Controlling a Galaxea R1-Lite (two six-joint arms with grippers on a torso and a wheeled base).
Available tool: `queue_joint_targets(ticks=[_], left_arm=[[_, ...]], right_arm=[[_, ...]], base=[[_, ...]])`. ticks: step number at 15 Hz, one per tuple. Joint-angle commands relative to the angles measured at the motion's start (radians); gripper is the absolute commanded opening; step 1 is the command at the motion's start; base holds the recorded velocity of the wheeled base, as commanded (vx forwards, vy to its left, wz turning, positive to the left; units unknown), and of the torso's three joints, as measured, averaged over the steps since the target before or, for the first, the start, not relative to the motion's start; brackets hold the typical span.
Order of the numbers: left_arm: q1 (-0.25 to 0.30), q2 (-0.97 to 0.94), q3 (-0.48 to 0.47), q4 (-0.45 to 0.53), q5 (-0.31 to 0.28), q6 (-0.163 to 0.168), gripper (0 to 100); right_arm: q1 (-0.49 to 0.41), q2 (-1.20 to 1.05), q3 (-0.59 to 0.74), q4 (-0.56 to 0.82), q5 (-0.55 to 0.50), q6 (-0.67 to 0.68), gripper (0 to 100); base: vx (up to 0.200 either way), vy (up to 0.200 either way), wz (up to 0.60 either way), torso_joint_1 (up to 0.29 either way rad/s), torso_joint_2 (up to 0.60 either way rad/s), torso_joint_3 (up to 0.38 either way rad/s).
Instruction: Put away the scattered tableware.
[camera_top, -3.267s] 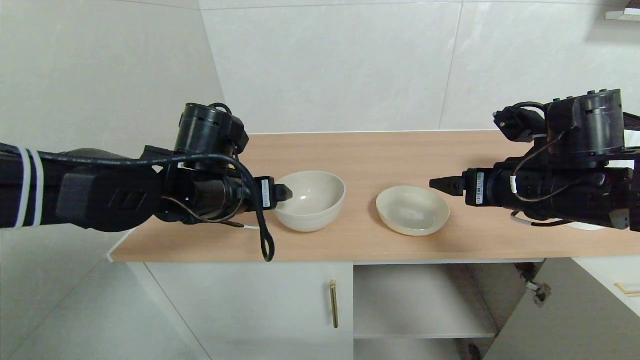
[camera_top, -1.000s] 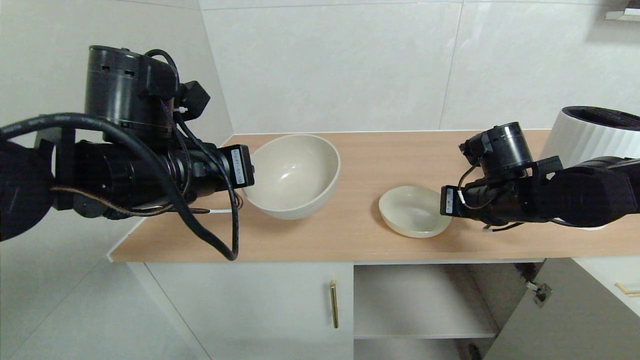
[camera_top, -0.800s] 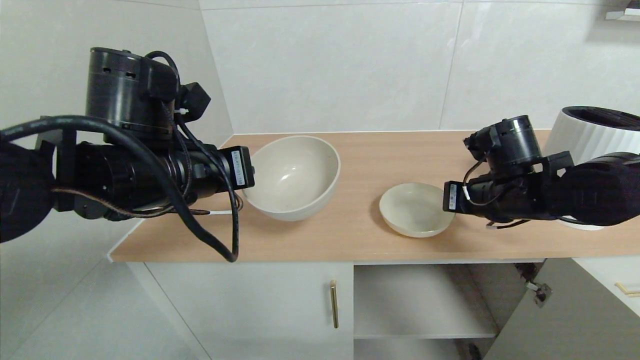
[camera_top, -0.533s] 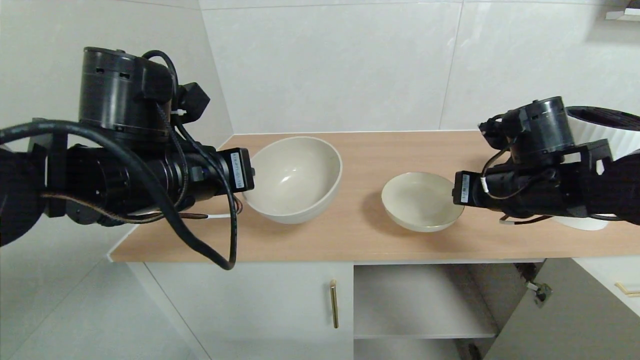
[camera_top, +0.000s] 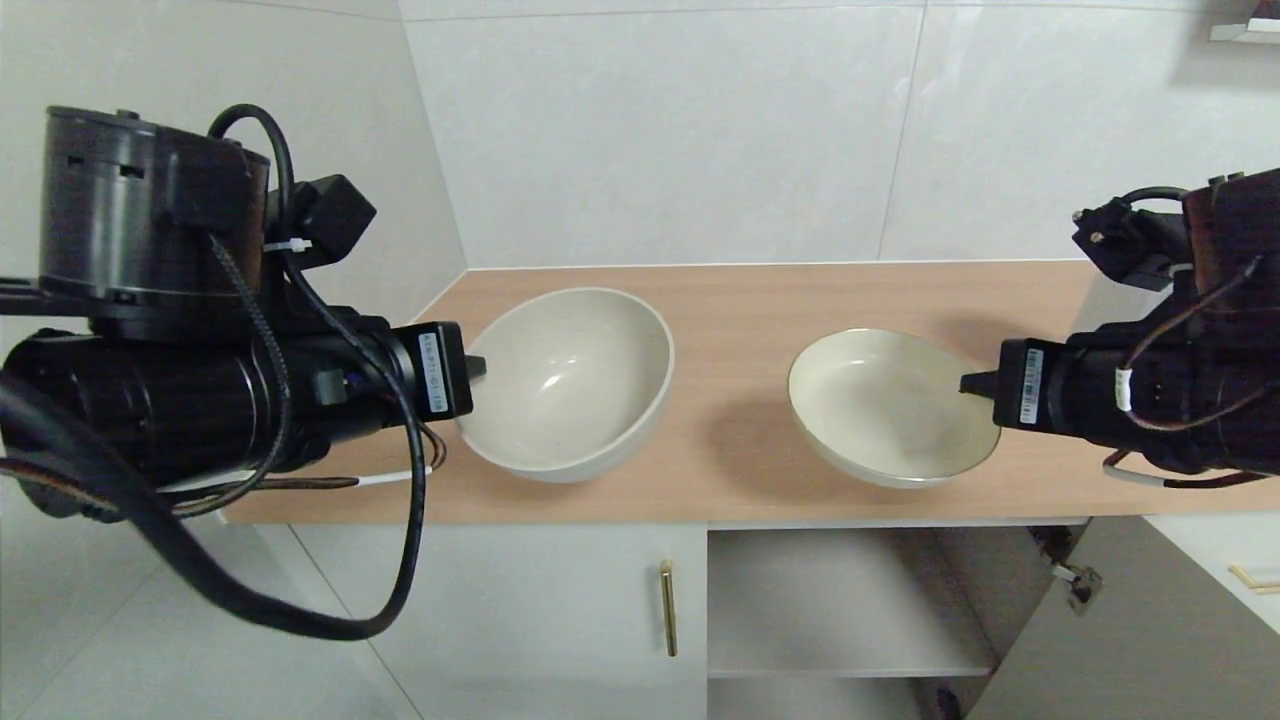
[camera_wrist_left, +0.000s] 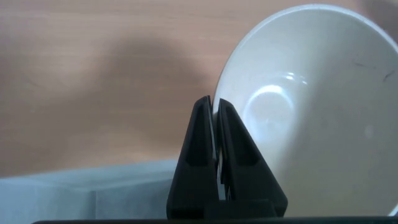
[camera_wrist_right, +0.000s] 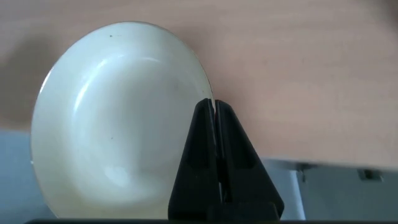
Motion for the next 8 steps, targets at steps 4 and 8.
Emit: queue_joint_targets(ticks=[4,8], left_arm=[[-0.027,-0.026,0.063,-0.001,0.017,-0.005,0],[-0.027,-0.022,0.063,-0.001,0.017,-0.005,0]], right_arm=[[0.025,-0.099,0.128,-0.004,-0.023,0.015,0],[0.06,-0.1,0.171,-0.004,-0.069,0.049,0]], base=[[0.0,0.0,0.0,0.0,0.0,0.0],[-0.2,0.0,0.0,0.002,0.0,0.002]])
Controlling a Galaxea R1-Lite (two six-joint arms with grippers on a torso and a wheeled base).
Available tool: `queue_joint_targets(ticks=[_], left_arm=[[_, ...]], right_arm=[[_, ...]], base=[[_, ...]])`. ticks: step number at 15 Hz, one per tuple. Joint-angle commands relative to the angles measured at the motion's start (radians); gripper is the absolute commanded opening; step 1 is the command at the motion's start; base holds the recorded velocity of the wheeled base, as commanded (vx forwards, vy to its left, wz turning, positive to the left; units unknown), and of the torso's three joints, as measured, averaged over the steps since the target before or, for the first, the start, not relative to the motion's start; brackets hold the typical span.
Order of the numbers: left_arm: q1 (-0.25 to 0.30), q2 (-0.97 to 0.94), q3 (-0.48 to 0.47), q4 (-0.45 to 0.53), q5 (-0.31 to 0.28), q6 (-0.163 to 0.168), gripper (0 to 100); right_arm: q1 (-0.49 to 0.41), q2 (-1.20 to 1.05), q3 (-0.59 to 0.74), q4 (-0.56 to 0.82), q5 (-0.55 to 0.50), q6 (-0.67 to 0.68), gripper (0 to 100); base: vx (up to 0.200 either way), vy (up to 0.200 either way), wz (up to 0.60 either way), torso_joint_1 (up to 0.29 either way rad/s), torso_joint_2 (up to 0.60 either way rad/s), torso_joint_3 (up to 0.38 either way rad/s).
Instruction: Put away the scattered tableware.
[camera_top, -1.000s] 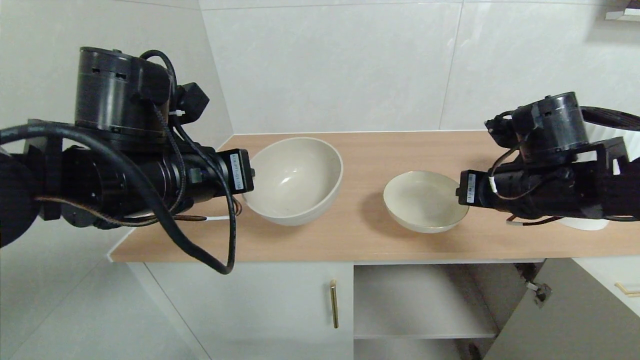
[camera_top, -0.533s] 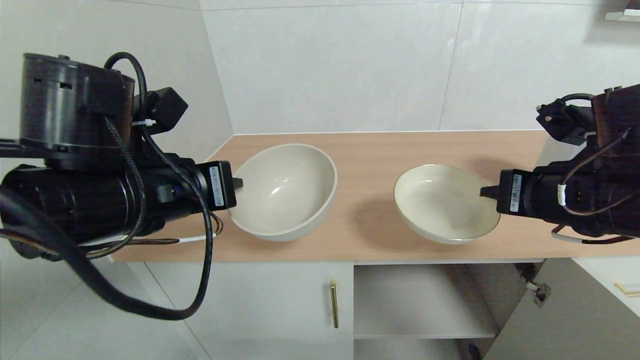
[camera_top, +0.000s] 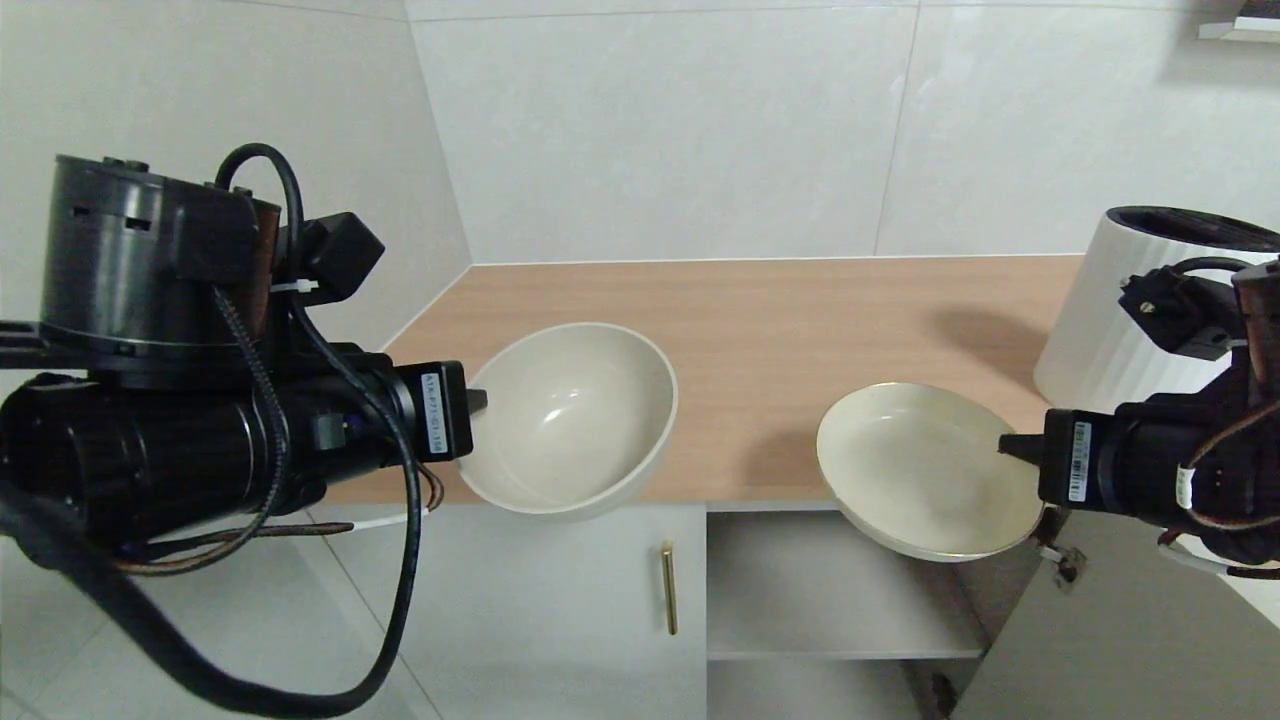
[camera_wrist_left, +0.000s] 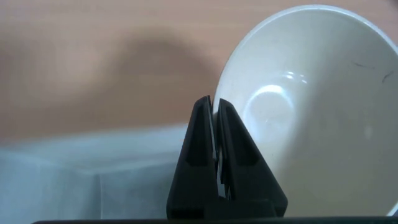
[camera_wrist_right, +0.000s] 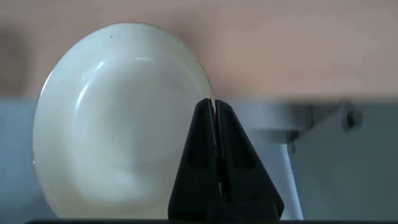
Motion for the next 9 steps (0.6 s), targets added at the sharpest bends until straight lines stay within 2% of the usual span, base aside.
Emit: queue_joint_targets(ticks=[1,5,9], left_arm=[[0.0,0.004,0.0,-0.001,0.0,-0.001,0],[-0.002,0.016,0.005,-0.001,-0.002,-0.001,0],[-0.013,0.024,0.008,-0.001,-0.002,0.001,0]], right_arm=[[0.012,-0.007,0.016,0.0,0.0,0.0,0],[0.012,-0.008,0.07,-0.004,0.0,0.002,0],[0.014,-0.007,0.076,-0.035,0.002,0.002,0]], base=[[-0.2,0.0,0.0,-0.002,0.0,0.002],[-0.2,0.0,0.0,0.0,0.0,0.006],[0.0,0.0,0.0,0.0,0.0,0.0]])
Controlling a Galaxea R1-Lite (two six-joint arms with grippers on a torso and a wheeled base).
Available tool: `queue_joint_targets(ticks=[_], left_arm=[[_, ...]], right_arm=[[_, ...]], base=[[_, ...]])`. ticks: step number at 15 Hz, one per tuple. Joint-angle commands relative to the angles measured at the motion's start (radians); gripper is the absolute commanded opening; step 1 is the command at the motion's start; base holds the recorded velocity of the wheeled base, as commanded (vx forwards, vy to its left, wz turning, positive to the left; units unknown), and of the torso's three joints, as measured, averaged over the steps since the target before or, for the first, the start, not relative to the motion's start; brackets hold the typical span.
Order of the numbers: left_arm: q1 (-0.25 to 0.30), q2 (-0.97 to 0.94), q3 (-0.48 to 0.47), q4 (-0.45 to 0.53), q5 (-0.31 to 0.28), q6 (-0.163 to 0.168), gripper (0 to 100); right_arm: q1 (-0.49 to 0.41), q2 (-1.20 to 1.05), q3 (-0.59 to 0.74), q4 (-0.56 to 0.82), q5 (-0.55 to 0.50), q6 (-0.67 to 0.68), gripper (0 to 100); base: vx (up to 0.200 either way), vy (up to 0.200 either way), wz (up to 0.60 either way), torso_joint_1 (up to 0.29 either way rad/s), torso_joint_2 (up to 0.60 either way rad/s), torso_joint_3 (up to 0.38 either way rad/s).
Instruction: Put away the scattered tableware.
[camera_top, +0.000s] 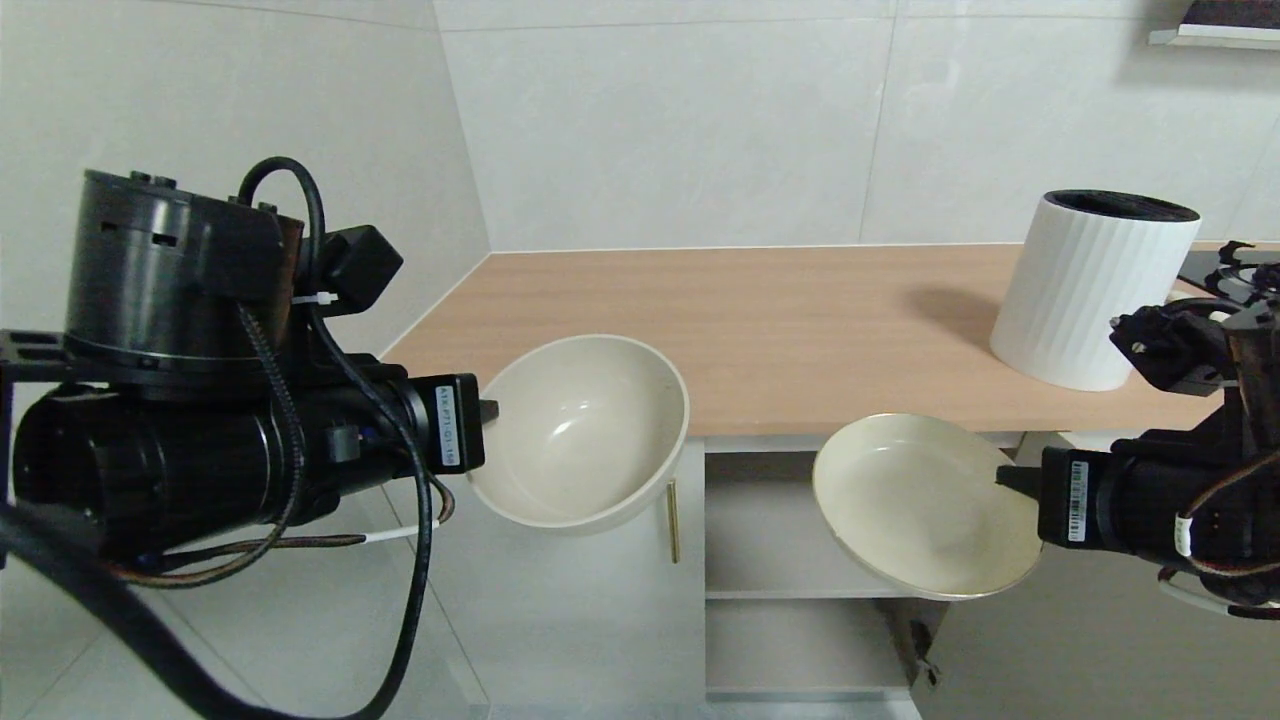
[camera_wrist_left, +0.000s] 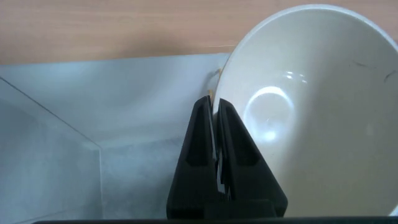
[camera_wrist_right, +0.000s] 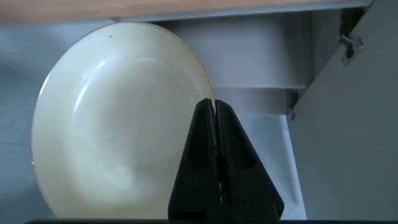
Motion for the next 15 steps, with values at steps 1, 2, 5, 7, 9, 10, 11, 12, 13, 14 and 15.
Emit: queue_joint_targets(ticks=[1,2,5,7,9,10,11,12,13,14,15], left_arm=[[-0.001,0.009,0.001,0.0,0.001,0.0,0],[-0.001,0.011,0.001,0.0,0.001,0.0,0],[-0.001,0.022,0.001,0.0,0.001,0.0,0],[-0.003,0.029,0.001,0.0,0.001,0.0,0],[-0.003,0.037,0.001,0.0,0.001,-0.002,0],[-0.005,0.037,0.001,0.0,0.001,-0.002,0],[-0.005,0.037,0.001,0.0,0.001,-0.002,0],[-0.005,0.037,0.001,0.0,0.001,-0.002,0],[-0.005,0.037,0.001,0.0,0.001,-0.002,0],[-0.005,0.037,0.001,0.0,0.001,-0.002,0],[-0.005,0.037,0.001,0.0,0.001,-0.002,0]], right_arm=[[0.0,0.005,0.006,0.0,0.001,0.0,0],[0.002,0.006,0.008,0.0,0.001,-0.002,0],[0.002,0.009,0.008,-0.002,-0.001,0.0,0],[0.002,0.02,0.009,-0.011,-0.007,0.0,0],[0.002,0.034,0.018,-0.016,-0.01,0.0,0],[0.002,0.038,0.018,-0.016,-0.01,0.0,0],[0.002,0.046,0.021,-0.025,-0.01,0.0,0],[0.002,0.052,0.026,-0.031,-0.01,0.0,0],[0.002,0.055,0.027,-0.034,-0.012,0.0,0],[0.002,0.066,0.034,-0.043,-0.012,0.0,0],[0.002,0.069,0.035,-0.045,-0.012,0.0,0]], base=[[0.0,0.0,0.0,0.0,0.0,0.0],[0.0,0.0,0.0,0.0,0.0,0.0],[0.0,0.0,0.0,-0.022,0.06,0.037],[0.0,0.0,0.0,-0.127,0.36,0.217],[0.0,0.0,0.0,-0.154,0.44,0.283],[0.0,0.0,0.0,-0.154,0.46,0.31],[0.0,0.0,0.0,-0.139,0.47,0.33],[0.0,0.0,0.0,-0.129,0.46,0.315],[0.0,0.0,0.0,-0.134,0.46,0.325],[0.0,0.0,0.0,-0.129,0.47,0.339],[0.0,0.0,0.0,-0.11,0.46,0.339]])
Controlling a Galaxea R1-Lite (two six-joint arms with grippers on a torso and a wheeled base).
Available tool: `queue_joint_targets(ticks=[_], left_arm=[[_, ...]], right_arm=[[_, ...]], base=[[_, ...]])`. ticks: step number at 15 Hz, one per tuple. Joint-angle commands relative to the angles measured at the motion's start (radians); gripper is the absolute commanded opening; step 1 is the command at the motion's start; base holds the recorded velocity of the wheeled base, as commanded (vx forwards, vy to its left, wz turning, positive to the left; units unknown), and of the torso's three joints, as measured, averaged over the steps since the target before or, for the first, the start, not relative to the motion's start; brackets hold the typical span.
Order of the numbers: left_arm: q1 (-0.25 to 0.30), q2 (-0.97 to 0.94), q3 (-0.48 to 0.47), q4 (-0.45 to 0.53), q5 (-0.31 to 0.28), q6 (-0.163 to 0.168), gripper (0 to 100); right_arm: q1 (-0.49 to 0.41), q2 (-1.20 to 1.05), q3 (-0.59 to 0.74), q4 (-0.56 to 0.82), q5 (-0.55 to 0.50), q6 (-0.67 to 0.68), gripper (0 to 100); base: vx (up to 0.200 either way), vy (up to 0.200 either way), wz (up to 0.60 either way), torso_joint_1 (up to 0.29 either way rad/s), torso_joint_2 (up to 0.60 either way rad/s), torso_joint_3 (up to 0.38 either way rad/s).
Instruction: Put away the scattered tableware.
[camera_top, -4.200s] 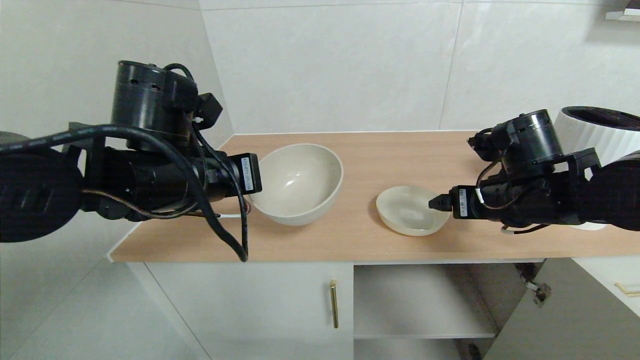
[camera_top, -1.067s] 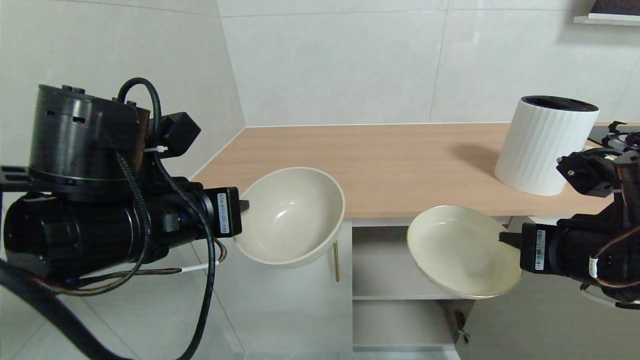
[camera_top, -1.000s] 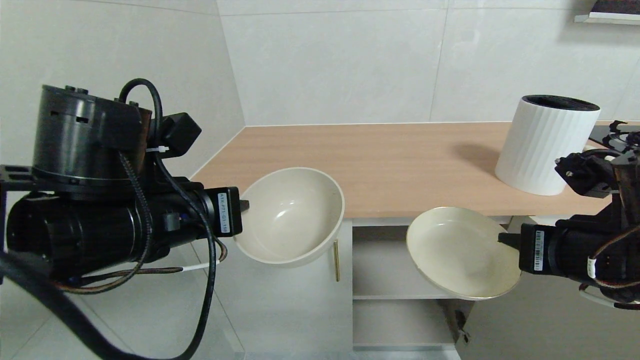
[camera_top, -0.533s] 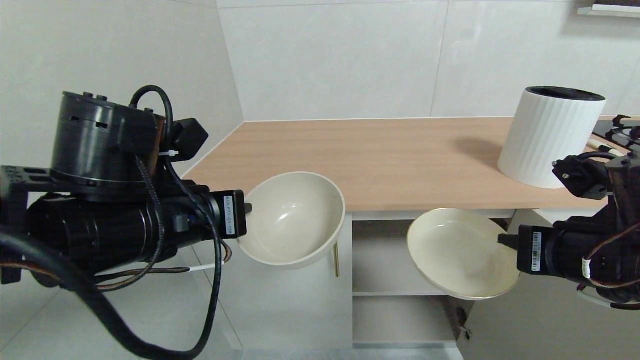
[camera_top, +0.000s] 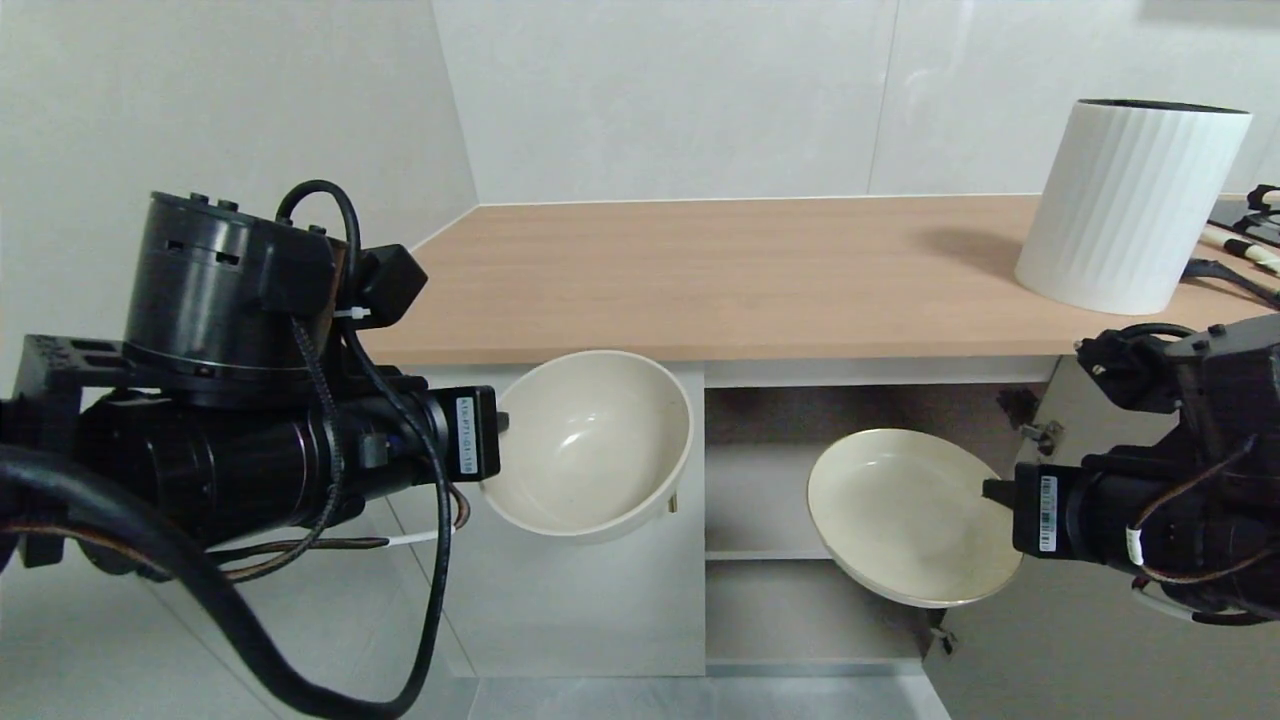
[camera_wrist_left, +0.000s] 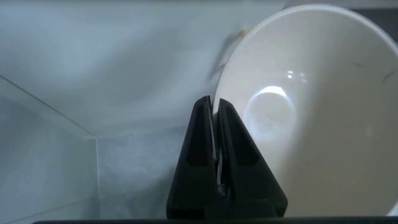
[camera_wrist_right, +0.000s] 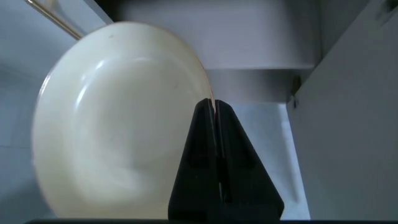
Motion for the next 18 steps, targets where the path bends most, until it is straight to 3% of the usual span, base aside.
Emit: queue_joint_targets(ticks=[1,7,14,18], left_arm=[[0.0,0.002,0.0,0.001,0.001,-0.001,0],[0.0,0.005,0.0,0.001,0.001,0.001,0],[0.0,0.005,0.0,0.001,0.001,0.001,0],[-0.001,0.004,0.006,0.001,-0.001,0.006,0]], right_arm=[[0.0,0.021,0.004,-0.003,0.0,0.0,0],[0.0,0.052,0.017,-0.04,-0.015,0.0,0],[0.0,0.072,0.042,-0.049,-0.02,-0.006,0],[-0.044,0.323,0.019,-0.075,0.059,-0.003,0]], base=[[0.0,0.0,0.0,-0.11,0.46,0.359],[0.0,0.0,0.0,-0.051,0.4,0.34],[0.0,0.0,0.0,-0.003,0.04,0.029],[0.0,0.0,0.0,0.0,0.0,0.0]])
